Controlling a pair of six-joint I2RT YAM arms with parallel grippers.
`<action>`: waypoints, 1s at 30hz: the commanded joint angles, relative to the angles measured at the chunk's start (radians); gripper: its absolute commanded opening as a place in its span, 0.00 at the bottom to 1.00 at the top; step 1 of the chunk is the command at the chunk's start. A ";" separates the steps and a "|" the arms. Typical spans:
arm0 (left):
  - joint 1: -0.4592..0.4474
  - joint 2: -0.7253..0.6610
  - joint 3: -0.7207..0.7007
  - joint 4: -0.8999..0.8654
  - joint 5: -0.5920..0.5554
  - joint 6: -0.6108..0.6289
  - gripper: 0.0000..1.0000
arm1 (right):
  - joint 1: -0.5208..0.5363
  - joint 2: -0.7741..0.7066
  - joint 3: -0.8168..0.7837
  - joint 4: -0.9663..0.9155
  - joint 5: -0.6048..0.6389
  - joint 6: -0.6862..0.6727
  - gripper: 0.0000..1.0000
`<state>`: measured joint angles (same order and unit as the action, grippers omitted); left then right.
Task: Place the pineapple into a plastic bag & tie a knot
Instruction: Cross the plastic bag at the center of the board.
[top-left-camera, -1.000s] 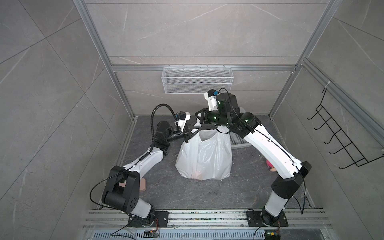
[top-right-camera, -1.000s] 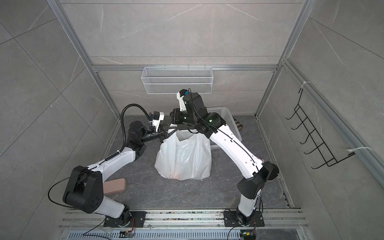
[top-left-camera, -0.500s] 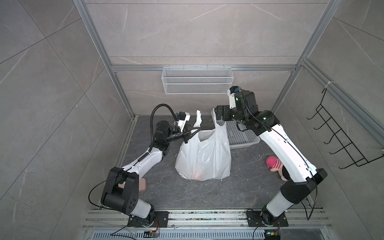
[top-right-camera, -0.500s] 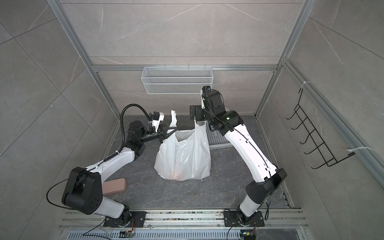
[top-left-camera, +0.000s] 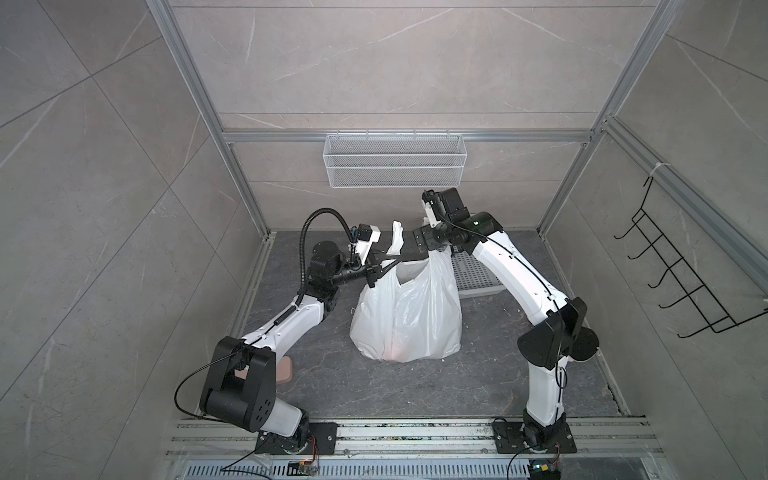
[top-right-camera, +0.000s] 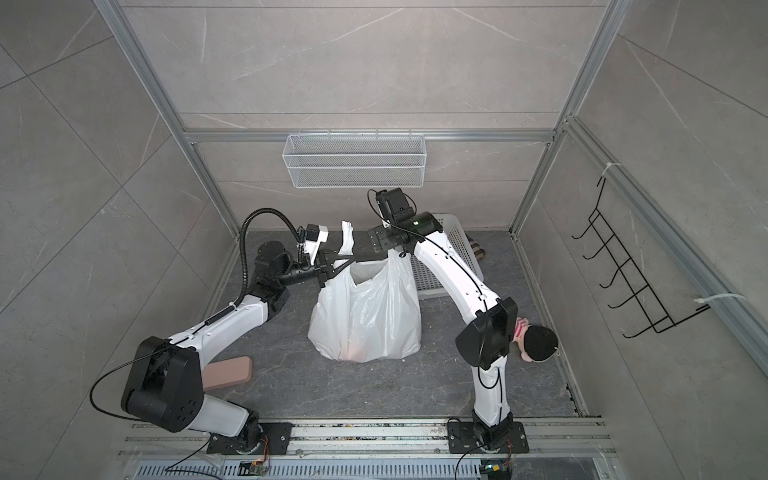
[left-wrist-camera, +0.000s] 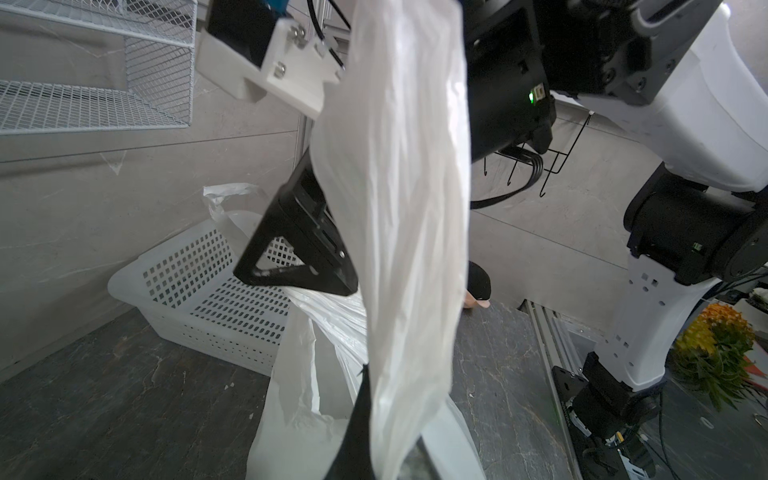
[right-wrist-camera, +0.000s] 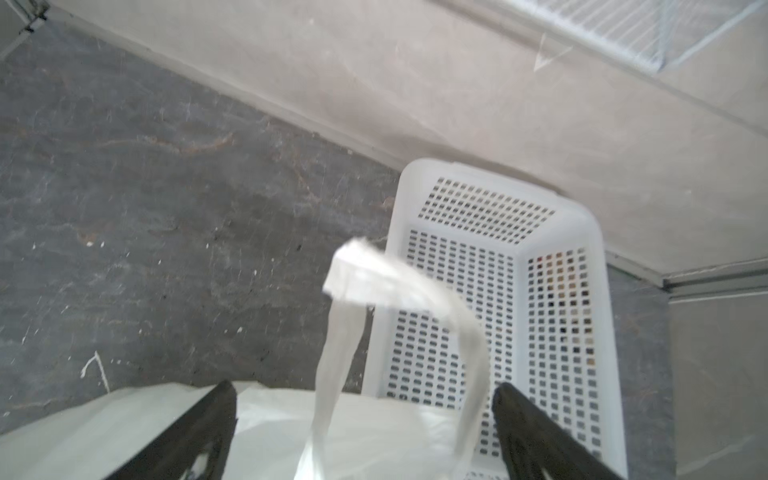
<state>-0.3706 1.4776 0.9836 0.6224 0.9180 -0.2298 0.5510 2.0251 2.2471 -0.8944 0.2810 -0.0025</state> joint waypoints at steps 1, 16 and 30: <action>0.001 -0.046 0.040 0.037 0.024 0.029 0.00 | -0.005 0.068 0.138 -0.046 0.077 -0.027 0.95; 0.001 -0.055 0.031 0.011 0.015 0.042 0.00 | -0.008 0.221 0.344 -0.107 0.040 -0.036 0.32; 0.001 -0.071 0.030 -0.056 -0.028 0.068 0.00 | -0.018 0.004 0.180 -0.045 -0.101 -0.006 0.00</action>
<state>-0.3706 1.4521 0.9836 0.5533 0.9047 -0.1997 0.5331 2.1830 2.5065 -0.9852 0.2718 -0.0376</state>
